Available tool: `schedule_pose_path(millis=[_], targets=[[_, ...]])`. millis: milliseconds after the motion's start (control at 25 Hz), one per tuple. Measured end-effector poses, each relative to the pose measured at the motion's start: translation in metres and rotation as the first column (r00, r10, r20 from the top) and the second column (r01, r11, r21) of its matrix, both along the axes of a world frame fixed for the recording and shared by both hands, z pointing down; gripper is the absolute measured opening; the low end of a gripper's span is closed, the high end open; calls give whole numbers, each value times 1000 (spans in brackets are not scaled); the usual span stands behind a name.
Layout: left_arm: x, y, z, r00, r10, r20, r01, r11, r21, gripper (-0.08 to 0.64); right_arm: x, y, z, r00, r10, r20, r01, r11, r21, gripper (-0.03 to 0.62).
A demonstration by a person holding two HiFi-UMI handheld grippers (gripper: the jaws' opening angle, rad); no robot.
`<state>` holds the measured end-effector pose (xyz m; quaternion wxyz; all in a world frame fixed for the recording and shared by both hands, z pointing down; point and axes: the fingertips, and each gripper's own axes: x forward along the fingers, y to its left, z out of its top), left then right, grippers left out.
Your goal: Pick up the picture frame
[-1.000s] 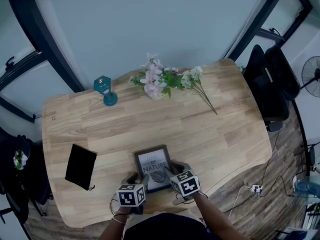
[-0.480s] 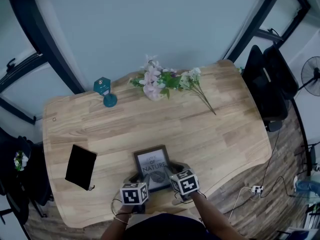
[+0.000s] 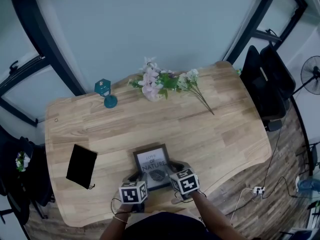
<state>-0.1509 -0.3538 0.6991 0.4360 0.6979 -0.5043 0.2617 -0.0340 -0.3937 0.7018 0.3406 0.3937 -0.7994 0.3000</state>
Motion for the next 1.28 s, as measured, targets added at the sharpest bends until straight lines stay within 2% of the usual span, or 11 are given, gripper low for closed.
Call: schedule_pose_path(millis=[840,1280], targets=[[4,7,-34,999,7,41,-11,995,102,77,9,6,-41,1000,8,10,-10,990,137,72],[13,15,-49,999,7,32,-12,987,159,72,15,15,-63,999,13,34,-20,978,207,72]])
